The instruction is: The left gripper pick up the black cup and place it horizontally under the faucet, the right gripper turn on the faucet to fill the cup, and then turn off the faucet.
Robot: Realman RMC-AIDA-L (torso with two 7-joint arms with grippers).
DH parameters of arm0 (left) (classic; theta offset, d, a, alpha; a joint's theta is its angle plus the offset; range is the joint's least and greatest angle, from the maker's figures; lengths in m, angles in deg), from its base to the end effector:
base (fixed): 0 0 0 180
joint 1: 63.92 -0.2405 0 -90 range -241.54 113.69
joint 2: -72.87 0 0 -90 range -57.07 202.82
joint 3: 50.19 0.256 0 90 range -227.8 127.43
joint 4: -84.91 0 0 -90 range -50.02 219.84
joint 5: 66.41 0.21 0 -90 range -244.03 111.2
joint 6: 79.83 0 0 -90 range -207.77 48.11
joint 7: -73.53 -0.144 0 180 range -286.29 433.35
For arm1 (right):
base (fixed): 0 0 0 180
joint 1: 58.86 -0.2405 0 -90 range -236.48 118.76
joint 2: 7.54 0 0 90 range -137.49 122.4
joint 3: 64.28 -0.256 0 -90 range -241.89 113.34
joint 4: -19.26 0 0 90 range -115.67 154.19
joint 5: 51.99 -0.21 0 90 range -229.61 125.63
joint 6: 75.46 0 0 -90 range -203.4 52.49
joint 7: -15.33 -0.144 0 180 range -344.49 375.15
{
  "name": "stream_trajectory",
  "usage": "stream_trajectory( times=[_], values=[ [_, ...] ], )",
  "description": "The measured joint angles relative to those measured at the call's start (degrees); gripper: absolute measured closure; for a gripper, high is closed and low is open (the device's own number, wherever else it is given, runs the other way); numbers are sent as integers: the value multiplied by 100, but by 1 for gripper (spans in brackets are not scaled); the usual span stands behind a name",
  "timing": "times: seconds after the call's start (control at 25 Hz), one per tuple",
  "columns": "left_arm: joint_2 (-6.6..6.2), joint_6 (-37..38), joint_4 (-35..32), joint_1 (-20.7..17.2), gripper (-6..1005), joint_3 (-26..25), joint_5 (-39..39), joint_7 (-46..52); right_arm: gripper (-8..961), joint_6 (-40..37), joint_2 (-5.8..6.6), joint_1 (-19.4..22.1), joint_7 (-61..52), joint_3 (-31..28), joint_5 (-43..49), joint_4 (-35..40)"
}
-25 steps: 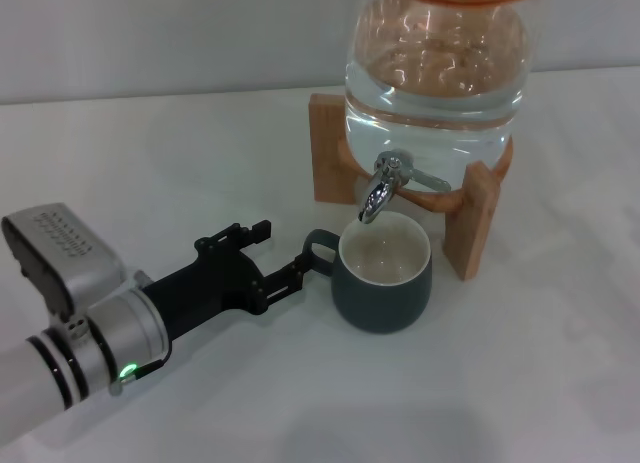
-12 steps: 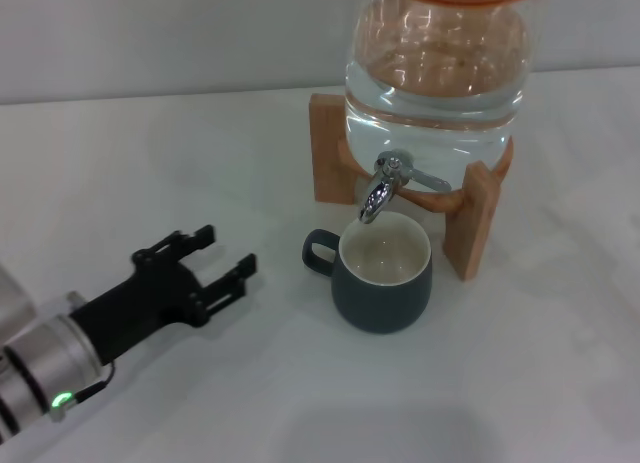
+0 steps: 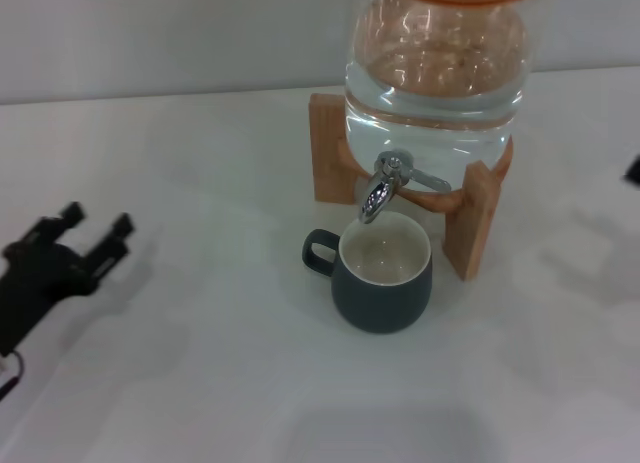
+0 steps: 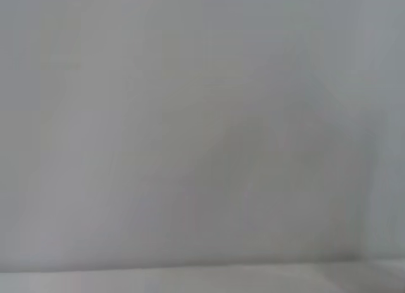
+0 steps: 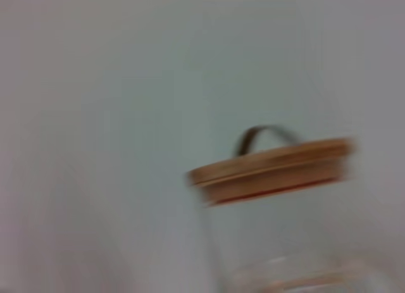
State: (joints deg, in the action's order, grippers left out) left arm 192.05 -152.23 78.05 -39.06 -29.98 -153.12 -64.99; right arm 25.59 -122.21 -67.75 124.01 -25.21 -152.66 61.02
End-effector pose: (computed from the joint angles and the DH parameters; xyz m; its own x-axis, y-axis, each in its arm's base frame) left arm -0.3340 0.3050 -0.0304 0.6169 0.2000 0.7612 0.7345 -0.4938 -0.4655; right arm 0.3150 0.2484 0.1041 0.5647 -0.0305 -0.8248 -0.5649 -0.7428 -0.3593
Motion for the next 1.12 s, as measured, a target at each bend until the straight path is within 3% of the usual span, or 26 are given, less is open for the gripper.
stream_trajectory(
  times=[0.24,0.56,1.12],
  values=[
    [0,-7,-106,-127,281,0,-405,0,162,-252,-25,-76,-644,1175,-8,835],
    [1,-6,-117,-205,280,1,-496,0,174,-1302,-30,-85,-1268,2488,27,1777],
    [0,0,-123,-235,280,1,-505,0,174,-2178,-30,-143,-1782,3087,512,2280]
  ],
)
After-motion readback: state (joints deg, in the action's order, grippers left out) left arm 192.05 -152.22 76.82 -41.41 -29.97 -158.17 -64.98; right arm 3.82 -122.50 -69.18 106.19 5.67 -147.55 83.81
